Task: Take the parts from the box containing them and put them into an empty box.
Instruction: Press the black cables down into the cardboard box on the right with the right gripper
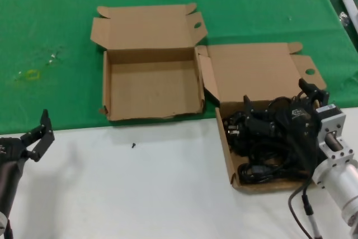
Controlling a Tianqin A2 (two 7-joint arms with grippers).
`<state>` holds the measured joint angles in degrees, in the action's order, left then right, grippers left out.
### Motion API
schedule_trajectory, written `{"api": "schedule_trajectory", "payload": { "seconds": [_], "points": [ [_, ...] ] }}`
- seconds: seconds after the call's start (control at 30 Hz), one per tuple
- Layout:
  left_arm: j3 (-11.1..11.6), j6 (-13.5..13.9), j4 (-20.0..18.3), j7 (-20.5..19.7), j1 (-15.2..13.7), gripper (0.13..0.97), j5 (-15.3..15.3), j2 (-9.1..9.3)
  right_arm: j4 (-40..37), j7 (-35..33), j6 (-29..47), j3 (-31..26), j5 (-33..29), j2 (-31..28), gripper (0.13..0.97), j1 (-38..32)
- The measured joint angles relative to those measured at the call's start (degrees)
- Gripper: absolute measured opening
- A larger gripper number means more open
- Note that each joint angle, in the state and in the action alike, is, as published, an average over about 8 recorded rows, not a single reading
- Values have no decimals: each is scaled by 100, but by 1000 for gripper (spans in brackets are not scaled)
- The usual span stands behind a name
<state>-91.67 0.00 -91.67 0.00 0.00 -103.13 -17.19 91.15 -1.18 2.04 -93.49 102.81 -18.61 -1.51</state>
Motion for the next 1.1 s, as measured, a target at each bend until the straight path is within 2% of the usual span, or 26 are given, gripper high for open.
{"api": "schedule_trajectory", "payload": {
  "seconds": [0.2, 0.37, 0.77, 0.9, 1.1],
  "points": [
    [0, 0, 0, 0, 0, 718, 0, 0, 60, 55, 239, -5, 23, -306, 966, 59],
    [0, 0, 0, 0, 0, 581, 0, 0, 70, 95, 663, -26, 39, -758, 966, -35],
    [0, 0, 0, -1, 0, 308, 0, 0, -330, -326, 2626, -163, 210, -2051, 966, -907],
    [0, 0, 0, -2, 0, 308, 1, 0, -496, -553, 3298, -261, 223, -2436, 966, -1338],
    [0, 0, 0, -2, 0, 220, 1, 0, -748, -876, 4261, -553, 102, -2925, 966, -2015]
  ]
}}
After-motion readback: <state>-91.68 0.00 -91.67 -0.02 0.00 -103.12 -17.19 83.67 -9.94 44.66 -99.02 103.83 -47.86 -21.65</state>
